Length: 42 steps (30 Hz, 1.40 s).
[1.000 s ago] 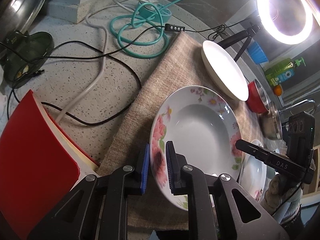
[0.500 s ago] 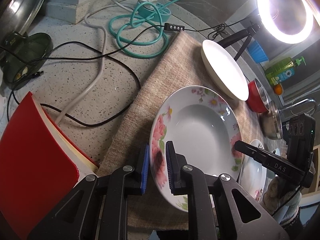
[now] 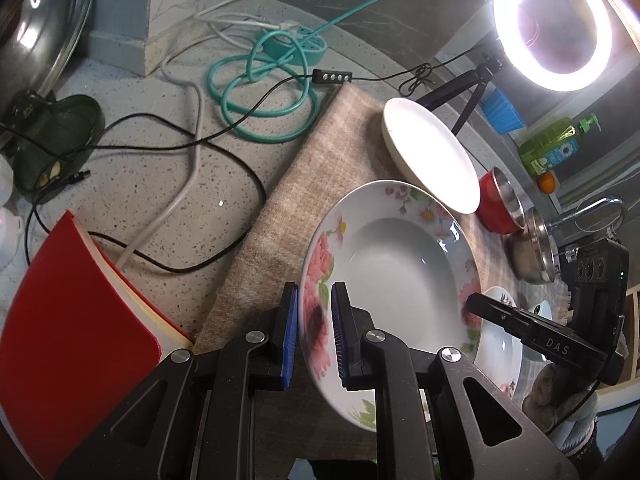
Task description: Organize plates and bowls
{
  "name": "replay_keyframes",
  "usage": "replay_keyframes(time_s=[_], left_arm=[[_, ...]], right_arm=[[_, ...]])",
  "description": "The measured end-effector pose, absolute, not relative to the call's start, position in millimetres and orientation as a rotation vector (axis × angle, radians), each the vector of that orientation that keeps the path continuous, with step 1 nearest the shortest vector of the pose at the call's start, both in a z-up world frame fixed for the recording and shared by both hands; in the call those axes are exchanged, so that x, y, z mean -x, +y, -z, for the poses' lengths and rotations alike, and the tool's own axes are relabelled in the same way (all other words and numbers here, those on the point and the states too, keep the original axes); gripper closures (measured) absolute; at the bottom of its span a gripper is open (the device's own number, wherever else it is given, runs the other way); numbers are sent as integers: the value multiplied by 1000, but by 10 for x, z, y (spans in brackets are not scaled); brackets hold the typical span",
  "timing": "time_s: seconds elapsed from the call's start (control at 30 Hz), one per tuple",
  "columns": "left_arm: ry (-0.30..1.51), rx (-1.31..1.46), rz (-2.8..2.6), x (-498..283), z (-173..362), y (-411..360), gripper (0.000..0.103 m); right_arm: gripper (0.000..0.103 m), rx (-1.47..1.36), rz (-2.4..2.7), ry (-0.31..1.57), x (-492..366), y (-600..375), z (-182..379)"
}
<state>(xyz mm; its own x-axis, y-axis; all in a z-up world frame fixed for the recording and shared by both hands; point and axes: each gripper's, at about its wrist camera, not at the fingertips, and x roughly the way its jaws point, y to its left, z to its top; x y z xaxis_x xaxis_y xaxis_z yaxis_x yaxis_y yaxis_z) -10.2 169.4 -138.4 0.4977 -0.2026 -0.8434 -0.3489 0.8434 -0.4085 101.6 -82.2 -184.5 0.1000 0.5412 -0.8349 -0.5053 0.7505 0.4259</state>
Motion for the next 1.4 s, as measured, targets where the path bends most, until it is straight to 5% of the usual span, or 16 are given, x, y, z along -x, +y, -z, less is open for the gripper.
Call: replay_keyframes(time_s=[1.4], left_arm=[[1191, 348, 295, -342, 1401, 31, 88]], right_arm=[[92, -247, -441, 1283, -618, -2803, 1960]])
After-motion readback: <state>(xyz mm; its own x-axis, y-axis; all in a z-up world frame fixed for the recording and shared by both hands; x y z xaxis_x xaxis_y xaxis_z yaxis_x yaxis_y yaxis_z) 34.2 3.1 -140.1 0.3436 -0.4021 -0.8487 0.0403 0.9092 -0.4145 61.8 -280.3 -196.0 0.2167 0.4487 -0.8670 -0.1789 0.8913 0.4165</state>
